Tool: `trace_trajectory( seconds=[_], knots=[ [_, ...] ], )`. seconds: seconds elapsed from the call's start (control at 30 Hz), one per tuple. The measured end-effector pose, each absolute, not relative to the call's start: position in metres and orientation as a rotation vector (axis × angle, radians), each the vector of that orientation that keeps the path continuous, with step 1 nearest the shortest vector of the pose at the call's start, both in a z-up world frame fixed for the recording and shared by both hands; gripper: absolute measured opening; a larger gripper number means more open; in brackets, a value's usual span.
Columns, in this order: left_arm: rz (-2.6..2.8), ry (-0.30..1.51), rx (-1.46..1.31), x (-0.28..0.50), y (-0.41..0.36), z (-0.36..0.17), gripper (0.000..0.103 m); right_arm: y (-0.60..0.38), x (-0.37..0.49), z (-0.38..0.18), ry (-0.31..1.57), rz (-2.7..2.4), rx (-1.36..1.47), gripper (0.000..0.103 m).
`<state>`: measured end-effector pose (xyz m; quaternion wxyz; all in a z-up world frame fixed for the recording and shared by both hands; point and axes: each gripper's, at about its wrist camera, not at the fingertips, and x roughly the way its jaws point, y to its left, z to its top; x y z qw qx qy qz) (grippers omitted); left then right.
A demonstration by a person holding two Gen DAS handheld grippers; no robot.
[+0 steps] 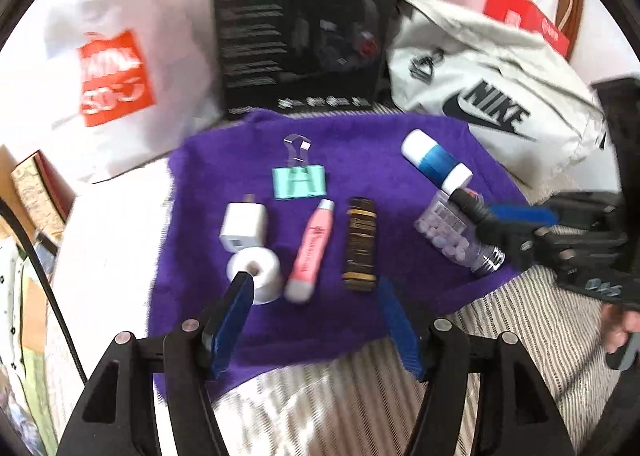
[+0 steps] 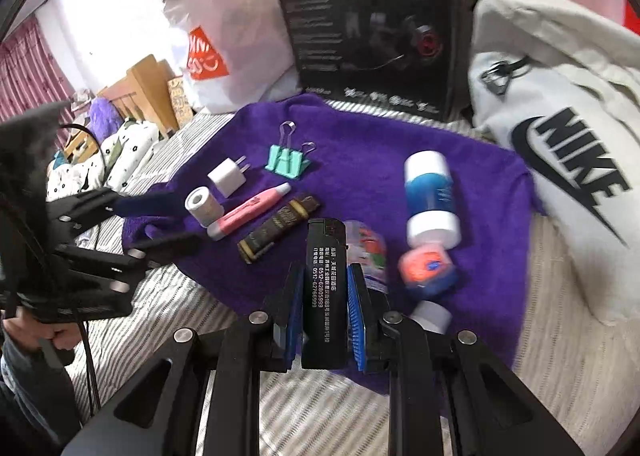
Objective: Organize rigid objects
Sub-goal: 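Open the left tool to set the box on the towel while the right tool releases the stick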
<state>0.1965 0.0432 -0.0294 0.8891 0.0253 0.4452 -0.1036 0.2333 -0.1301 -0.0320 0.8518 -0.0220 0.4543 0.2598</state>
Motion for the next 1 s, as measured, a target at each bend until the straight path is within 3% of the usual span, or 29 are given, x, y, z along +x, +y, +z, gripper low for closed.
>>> trace_trajectory(
  seconds=[0.47,0.83,0.93,1.0],
  knots=[
    [-0.100,0.885,-0.065,0.173,0.109,-0.015,0.063,-0.087,0.256,-0.058,1.033,0.487,-0.132,0.022],
    [-0.134,0.884,-0.098,0.150,0.107,-0.020,0.063,-0.075,0.258,-0.069,1.050,0.445,-0.213,0.022],
    [-0.144,0.890,-0.093,0.142,0.103,-0.020,0.064,-0.074,0.256,-0.069,1.050,0.469,-0.216,0.031],
    [-0.145,0.892,-0.080,0.136,0.101,-0.019,0.068,-0.073,0.254,-0.070,1.055,0.497,-0.215,0.045]
  ],
)
